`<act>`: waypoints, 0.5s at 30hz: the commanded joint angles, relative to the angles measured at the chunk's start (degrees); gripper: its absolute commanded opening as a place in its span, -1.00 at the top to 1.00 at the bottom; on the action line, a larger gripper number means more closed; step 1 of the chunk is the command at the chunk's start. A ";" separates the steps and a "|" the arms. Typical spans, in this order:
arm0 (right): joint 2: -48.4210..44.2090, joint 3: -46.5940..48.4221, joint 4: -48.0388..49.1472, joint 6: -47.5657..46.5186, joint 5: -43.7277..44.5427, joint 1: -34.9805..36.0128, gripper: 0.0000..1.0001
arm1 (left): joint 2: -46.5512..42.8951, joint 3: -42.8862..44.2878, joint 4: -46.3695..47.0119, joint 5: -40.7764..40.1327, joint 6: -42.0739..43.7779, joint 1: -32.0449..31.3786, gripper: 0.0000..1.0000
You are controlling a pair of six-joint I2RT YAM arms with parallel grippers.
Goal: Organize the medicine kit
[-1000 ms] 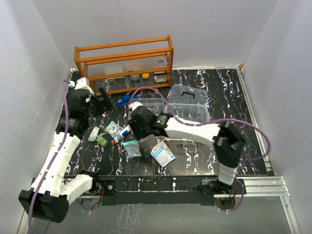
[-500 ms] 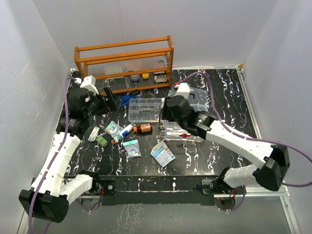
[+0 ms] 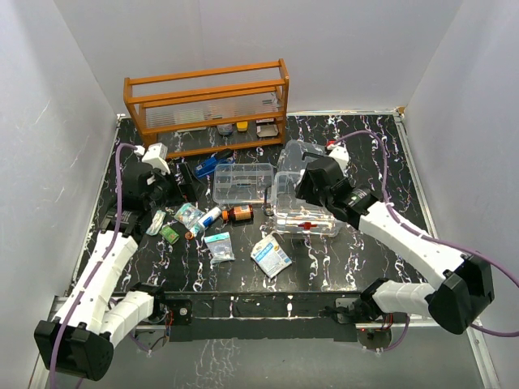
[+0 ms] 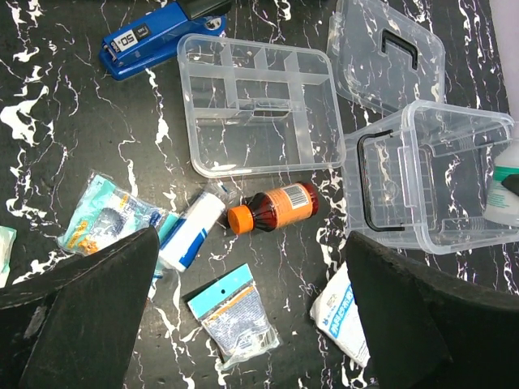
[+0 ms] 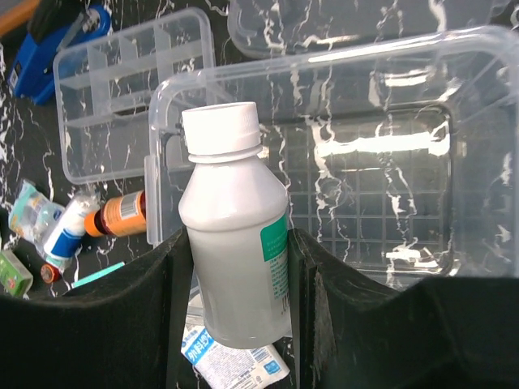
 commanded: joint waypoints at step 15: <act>12.37 -0.47 9.09 0.97 -9.86 -1.00 0.47 | -3.28 -5.14 12.05 3.86 -3.08 0.20 -0.93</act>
